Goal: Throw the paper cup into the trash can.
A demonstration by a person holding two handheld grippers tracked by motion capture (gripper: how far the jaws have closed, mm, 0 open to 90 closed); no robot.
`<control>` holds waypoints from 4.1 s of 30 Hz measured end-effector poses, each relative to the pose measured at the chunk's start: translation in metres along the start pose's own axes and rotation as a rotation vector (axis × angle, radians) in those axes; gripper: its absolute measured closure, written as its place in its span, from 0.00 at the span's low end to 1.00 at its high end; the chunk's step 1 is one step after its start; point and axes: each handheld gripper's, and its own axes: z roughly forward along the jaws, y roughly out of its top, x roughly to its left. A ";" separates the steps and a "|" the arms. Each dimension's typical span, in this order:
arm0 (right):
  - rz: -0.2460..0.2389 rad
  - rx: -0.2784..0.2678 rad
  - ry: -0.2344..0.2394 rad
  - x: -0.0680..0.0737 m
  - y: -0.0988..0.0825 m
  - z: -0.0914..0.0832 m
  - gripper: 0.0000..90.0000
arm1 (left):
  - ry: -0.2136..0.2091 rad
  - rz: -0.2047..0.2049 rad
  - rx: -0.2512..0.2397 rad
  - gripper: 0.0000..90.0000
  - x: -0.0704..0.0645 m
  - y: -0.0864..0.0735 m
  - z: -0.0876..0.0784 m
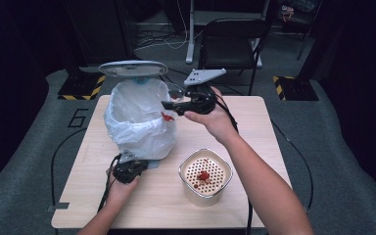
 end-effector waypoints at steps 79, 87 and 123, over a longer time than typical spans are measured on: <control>0.026 -0.032 -0.098 0.012 -0.003 0.004 0.38 | -0.008 -0.023 -0.017 1.00 0.000 -0.001 0.001; 0.017 -0.011 -0.154 0.008 -0.029 -0.032 0.43 | -0.015 -0.027 -0.011 1.00 -0.001 -0.001 0.000; 0.158 0.051 -0.408 0.005 -0.185 -0.115 0.45 | -0.013 -0.029 -0.009 1.00 0.000 -0.001 0.000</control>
